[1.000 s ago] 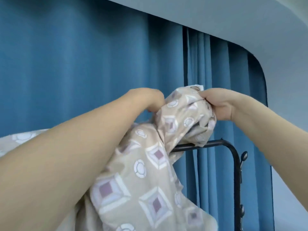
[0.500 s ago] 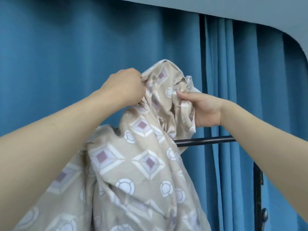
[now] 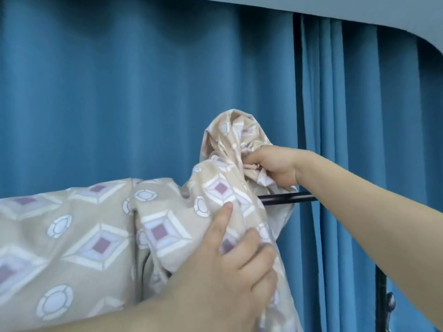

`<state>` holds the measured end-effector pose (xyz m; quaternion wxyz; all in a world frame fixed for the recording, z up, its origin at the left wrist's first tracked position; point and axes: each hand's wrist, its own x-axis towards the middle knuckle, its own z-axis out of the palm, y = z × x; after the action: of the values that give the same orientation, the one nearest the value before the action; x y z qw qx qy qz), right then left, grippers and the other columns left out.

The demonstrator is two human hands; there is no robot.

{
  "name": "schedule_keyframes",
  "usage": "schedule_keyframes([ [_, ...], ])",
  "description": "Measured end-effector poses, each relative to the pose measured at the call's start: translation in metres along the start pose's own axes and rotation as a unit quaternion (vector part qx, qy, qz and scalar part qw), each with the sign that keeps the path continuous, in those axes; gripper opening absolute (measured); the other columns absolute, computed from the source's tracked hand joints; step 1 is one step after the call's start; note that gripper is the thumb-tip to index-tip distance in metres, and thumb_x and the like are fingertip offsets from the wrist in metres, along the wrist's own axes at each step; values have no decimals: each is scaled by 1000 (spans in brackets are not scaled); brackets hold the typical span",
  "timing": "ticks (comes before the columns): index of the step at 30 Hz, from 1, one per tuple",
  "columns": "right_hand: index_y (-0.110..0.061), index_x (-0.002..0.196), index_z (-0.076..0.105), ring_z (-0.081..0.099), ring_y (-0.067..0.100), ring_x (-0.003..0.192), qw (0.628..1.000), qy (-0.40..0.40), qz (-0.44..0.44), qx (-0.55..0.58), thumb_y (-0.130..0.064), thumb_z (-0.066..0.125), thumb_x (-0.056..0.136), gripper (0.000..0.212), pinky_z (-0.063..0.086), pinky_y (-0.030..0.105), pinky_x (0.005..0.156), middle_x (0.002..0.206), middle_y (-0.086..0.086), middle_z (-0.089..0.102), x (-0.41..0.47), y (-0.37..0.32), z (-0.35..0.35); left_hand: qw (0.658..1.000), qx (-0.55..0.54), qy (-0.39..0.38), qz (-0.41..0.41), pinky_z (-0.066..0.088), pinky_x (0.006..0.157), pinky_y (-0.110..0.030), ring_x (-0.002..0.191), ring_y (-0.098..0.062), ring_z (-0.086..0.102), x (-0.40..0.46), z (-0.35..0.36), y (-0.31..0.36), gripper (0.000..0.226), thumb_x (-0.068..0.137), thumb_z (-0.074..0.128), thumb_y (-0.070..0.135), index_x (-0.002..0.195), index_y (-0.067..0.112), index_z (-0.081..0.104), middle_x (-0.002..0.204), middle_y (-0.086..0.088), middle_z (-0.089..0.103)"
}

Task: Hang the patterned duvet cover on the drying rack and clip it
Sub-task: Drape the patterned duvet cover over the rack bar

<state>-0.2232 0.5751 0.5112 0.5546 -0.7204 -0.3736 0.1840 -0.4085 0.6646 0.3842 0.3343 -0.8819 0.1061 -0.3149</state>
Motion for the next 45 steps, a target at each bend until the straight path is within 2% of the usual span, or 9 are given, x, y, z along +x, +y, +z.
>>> schedule_keyframes([
  [5,-1,117,65,67,31,99,998,43,-1,-40,-13,55,92,29,53,45,91,110,16,69,4,-22,11,972,104,-203,48,-4,114,-58,126,-30,29,8,-7,-44,30,91,44,15,113,13,64,121,-8,57],
  [9,-6,110,66,63,29,101,985,54,22,-160,-22,57,96,24,47,45,101,115,16,69,5,-30,8,994,99,29,47,36,102,-57,88,-27,57,-7,-42,-102,14,57,65,24,70,23,70,75,4,62],
  [13,-3,122,61,62,28,112,982,21,33,-185,-25,54,98,34,46,43,103,121,14,67,2,-27,11,967,189,153,-81,32,72,-42,87,-32,45,11,-58,-181,16,67,53,17,73,18,68,96,-12,52],
  [16,-1,124,60,59,30,118,993,-33,14,-114,-27,60,94,40,41,45,107,126,16,62,-4,-20,15,951,188,21,-244,28,68,-36,92,-34,51,25,-44,-231,19,86,53,19,98,18,67,102,-14,53],
  [21,0,119,63,65,30,111,982,-80,41,-163,-21,83,70,58,46,47,102,118,15,68,-12,-8,18,902,-186,-151,-360,57,78,-41,98,-30,64,39,-15,-233,28,92,49,14,118,11,60,112,-9,64],
  [24,4,120,61,65,31,110,985,-34,38,-167,-12,78,78,47,47,47,102,118,18,67,-5,3,21,905,-345,-41,-246,46,90,-36,108,-7,53,14,-45,-178,38,79,63,56,112,41,52,116,17,54],
  [28,2,111,63,71,33,93,988,30,30,-146,-10,68,87,28,55,49,86,101,18,73,-4,3,34,962,-119,-244,-6,13,107,-51,134,-3,-6,-42,-42,-89,69,62,65,75,122,53,41,138,28,5],
  [37,-13,84,51,62,22,60,977,109,-132,125,-4,48,94,14,57,33,57,70,10,58,-13,-84,56,935,-270,111,-202,48,71,-41,81,-21,57,-37,-34,-158,15,72,47,14,81,24,53,82,7,57],
  [45,-12,89,45,50,22,87,960,45,-197,194,-10,50,88,5,55,38,77,84,9,49,-58,-154,46,967,-196,-98,-132,51,72,-36,88,-15,55,-31,-18,-148,28,72,55,56,87,33,51,83,15,56],
])
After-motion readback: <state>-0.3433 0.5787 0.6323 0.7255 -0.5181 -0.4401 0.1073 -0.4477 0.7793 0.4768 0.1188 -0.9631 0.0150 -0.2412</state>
